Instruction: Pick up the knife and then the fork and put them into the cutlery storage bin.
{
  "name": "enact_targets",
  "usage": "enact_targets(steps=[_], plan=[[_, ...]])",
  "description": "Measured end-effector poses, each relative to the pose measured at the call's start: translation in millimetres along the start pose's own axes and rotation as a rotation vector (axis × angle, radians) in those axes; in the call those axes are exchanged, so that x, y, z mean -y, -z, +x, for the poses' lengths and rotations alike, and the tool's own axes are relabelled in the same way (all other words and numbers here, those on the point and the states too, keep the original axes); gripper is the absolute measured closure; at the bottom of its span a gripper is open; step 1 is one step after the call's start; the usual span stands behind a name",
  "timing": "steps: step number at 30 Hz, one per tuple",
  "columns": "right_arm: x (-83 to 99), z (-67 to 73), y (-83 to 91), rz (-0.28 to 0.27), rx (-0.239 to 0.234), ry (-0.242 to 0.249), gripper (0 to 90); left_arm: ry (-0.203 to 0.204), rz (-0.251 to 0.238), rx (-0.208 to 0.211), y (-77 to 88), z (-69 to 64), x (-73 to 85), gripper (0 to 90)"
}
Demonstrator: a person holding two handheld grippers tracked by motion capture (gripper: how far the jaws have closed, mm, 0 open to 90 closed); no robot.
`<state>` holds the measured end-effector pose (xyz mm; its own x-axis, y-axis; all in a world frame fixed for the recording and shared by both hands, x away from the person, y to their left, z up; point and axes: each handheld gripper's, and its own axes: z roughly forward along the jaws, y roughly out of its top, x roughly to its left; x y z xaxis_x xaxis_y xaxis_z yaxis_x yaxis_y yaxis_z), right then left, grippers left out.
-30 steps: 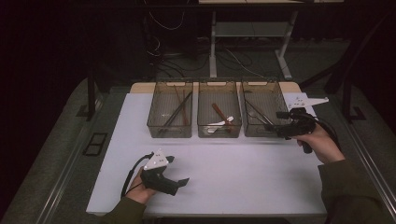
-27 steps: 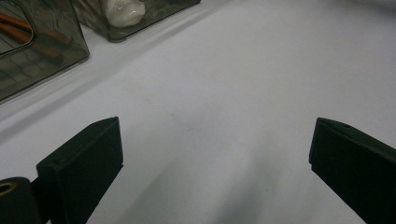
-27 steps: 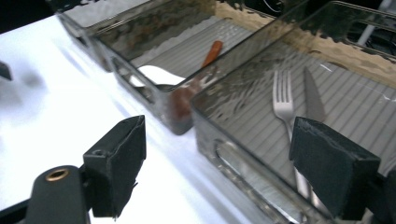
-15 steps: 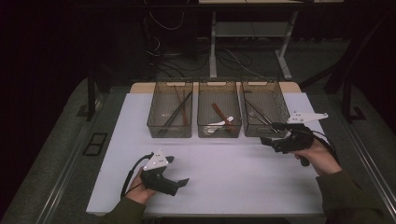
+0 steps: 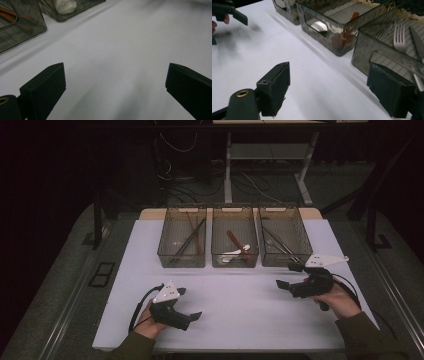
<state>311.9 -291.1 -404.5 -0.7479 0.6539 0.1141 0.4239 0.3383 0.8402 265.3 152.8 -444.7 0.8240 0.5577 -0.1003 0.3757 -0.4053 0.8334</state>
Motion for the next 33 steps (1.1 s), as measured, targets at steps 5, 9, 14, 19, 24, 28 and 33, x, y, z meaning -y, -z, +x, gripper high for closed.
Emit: enact_targets(steps=[5,9,14,19,24,28,33], plan=[[11.6,4.3,-0.6,0.000,0.001,-0.006,18.6,0.001,-0.005,0.000,0.7,-0.3,-0.2,2.1],[21.1,9.4,-0.9,0.008,-0.008,-0.009,18.6,0.000,-0.006,0.000,1.0,-0.6,-0.3,2.1],[29.0,17.3,0.0,0.004,-0.024,-0.012,18.6,-0.001,-0.006,0.000,1.3,-0.9,-0.7,2.1],[36.5,28.4,0.0,0.006,-0.040,-0.002,18.4,-0.002,-0.006,0.001,0.7,-1.3,-0.7,2.1],[42.6,32.8,0.2,0.000,-0.056,-0.006,18.0,-0.002,-0.006,0.000,1.0,-1.4,-0.9,2.1],[47.0,34.3,2.2,-0.004,-0.060,-0.008,18.0,0.000,-0.006,0.000,1.5,-1.0,-0.5,2.1],[53.2,34.1,5.1,0.003,-0.059,-0.004,18.0,-0.001,-0.005,0.000,1.3,-0.8,-0.1,2.1]])
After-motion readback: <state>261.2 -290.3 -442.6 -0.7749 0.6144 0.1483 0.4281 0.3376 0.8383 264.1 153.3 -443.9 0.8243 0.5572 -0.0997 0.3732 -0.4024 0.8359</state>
